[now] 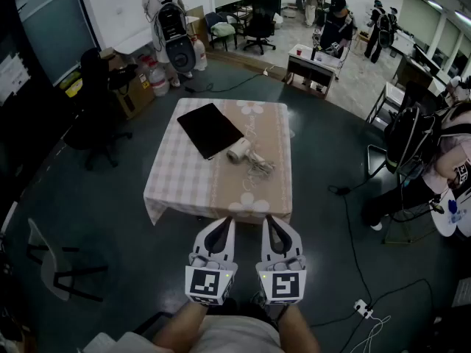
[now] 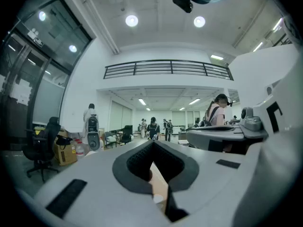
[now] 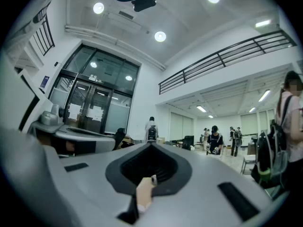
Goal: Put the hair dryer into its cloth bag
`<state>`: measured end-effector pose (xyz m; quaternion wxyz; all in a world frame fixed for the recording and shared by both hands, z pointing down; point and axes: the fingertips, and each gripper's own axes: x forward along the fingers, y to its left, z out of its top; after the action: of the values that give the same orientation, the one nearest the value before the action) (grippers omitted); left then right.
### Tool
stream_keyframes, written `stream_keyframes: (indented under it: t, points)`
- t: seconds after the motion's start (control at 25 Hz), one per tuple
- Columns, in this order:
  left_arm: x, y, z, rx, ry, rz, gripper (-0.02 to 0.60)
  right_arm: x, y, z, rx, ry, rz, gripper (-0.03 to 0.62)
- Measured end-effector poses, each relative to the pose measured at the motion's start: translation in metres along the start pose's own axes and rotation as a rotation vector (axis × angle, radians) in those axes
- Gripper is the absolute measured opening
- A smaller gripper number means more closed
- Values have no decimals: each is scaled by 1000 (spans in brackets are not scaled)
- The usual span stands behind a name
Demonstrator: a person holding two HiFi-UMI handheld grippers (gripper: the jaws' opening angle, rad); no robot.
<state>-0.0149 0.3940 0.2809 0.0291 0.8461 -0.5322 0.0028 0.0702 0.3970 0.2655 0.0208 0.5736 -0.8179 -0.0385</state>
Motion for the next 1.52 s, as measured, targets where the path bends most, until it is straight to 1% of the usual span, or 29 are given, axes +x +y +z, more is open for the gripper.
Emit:
stream_keyframes:
  t: [0.12,0.24,0.36,0.48,0.92,1.08,1.2,1.36,1.52]
  points:
    - [-1,12,-1,0,2,-3,-3,8,10,-1,-9,4,7,14]
    - [-1,23,-5,-5,10,-5,-3,17,18,-2,-7,6,-1,14]
    - [2,35,-5,-3,14,-15,-3,27,25,-1,-32,3,-15,14]
    - [6,45,-5,0,17,-27,-3,37,32,0,-37,-6,-10,14]
    - [14,91,-9,1,14,-65,-3,77,62,-13,-40,34,-23,14]
    - [24,97,-18,-5,29,-67,-3,88,58,-23,-59,62,-17,14]
    - [35,104,-26,-14,42,-60,-3,100,51,-29,-53,71,-10,14]
    - [67,116,-38,-14,59,-55,-3,132,35,-43,-47,76,3,14]
    - [106,122,-50,7,86,-50,-3,165,14,-63,-37,104,35,14]
